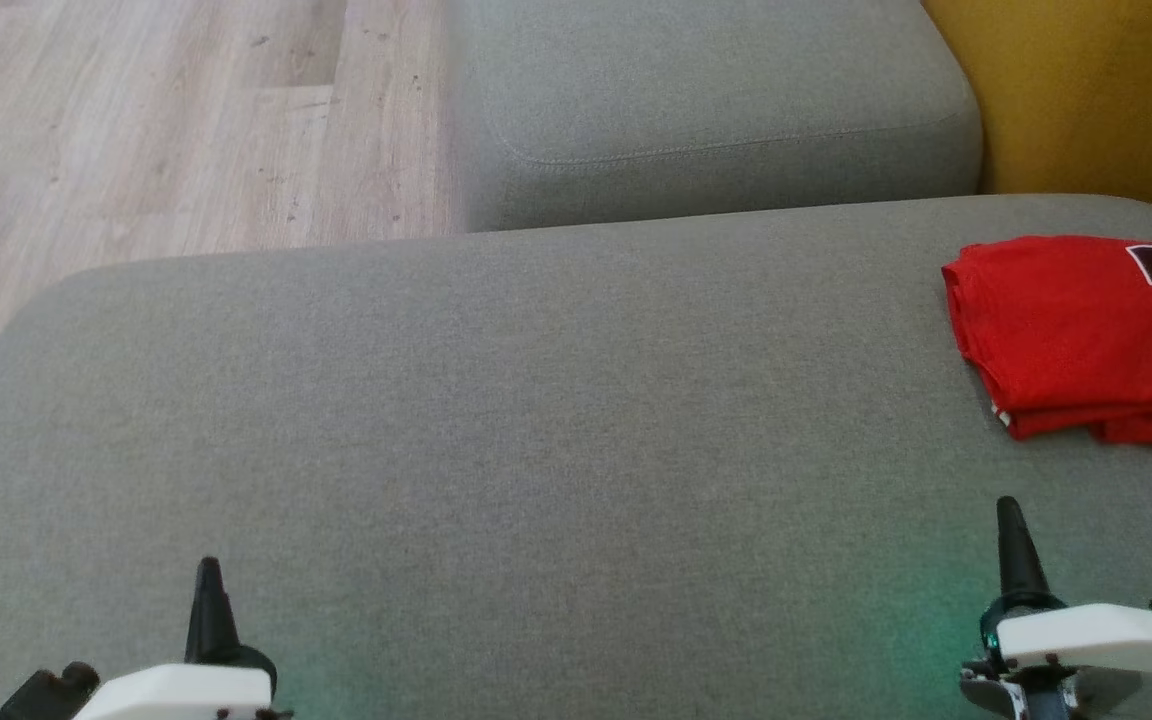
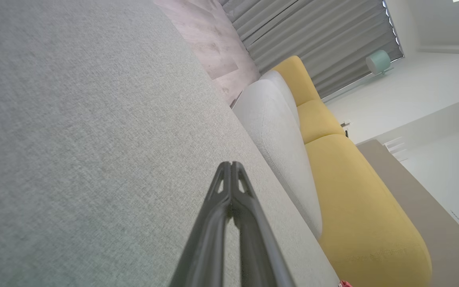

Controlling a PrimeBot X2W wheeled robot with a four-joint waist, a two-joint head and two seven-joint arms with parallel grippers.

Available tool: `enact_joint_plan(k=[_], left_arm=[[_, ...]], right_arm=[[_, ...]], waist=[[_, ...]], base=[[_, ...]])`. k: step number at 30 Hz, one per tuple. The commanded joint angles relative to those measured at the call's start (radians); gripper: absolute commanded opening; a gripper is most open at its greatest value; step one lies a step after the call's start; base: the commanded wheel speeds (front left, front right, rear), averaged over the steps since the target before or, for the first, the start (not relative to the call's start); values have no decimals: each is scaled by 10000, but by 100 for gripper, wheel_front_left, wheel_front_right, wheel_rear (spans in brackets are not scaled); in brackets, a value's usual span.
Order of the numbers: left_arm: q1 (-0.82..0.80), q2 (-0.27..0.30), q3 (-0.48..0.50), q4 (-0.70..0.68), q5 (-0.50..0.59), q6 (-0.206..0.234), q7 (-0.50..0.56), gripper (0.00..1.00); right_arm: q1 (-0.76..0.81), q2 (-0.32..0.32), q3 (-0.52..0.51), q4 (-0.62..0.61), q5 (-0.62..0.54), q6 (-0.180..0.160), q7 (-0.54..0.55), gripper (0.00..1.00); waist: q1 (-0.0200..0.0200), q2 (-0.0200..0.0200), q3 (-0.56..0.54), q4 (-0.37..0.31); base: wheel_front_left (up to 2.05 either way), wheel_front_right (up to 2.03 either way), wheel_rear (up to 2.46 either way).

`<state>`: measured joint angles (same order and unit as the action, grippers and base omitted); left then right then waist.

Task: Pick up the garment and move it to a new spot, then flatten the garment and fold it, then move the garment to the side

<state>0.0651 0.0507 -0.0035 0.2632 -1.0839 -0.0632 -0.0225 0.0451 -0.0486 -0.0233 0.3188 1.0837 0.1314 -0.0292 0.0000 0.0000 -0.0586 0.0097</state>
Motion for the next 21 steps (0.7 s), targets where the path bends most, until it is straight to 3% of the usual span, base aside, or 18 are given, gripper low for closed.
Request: enact_joint_plan(k=[1, 21], left_arm=[[-551, 1, 285, -267, -198, -92, 54, 0], [-1087, -2, 687, -226, -2491, -356, 645, 0]], right_arm=[[-641, -87, 59, -383, 219, -4, 64, 0], [-1041, -86, -339, -547, 2535, -6, 650, 0]], waist=[[0, 0, 10, -2], [0, 0, 285, -45]], base=[[0, 0, 0], [0, 0, 0]])
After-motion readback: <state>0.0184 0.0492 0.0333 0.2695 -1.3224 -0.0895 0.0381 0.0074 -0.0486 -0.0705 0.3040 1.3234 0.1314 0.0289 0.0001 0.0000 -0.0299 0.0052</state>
